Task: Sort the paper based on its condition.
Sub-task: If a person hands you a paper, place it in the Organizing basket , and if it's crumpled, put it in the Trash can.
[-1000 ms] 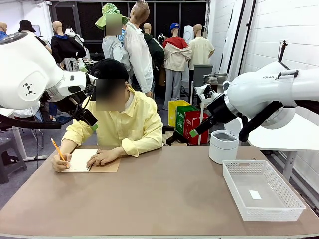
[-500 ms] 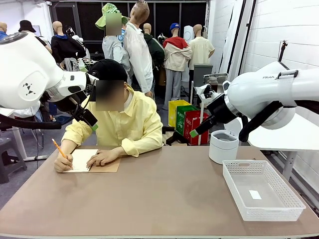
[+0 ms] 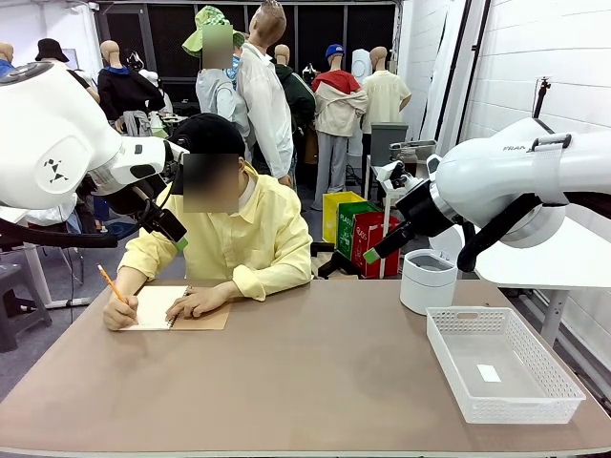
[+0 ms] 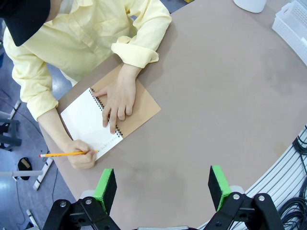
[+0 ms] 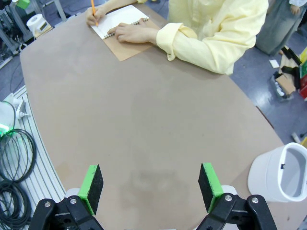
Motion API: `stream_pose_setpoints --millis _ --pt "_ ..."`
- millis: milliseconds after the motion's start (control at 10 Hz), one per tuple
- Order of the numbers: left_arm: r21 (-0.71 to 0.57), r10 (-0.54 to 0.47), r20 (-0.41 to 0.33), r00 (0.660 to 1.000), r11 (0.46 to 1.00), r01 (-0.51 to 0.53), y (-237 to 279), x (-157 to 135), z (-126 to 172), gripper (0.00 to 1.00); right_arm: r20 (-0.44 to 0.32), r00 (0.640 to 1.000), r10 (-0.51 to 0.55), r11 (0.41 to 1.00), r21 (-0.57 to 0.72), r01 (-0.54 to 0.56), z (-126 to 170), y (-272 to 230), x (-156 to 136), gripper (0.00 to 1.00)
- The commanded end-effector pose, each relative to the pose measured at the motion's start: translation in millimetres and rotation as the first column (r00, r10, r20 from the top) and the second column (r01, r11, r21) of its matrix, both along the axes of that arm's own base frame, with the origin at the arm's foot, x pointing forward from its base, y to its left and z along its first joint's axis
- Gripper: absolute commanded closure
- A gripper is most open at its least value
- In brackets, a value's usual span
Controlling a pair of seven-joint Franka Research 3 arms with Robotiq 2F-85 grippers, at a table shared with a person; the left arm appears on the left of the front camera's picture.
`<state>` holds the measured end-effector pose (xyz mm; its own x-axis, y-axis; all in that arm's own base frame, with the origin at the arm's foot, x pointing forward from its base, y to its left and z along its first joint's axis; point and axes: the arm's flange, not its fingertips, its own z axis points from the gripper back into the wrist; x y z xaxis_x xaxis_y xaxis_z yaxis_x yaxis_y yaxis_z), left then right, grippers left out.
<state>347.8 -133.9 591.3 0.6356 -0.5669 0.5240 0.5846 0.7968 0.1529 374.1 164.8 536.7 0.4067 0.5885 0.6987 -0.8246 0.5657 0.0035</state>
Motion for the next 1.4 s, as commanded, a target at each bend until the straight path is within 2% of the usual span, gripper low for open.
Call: stream_pose_setpoints --millis 0,1300 --pt "0.002 0.007 -0.001 1.0 1.0 -0.007 0.6 0.3 0.0 0.0 -0.007 1.0 0.01 1.0 0.005 -0.01 -0.8 -0.8 0.2 0.0" --pt "0.002 0.007 -0.001 1.0 1.0 -0.007 0.6 0.3 0.0 0.0 -0.007 1.0 0.01 1.0 0.005 -0.01 -0.8 -0.8 0.2 0.0"
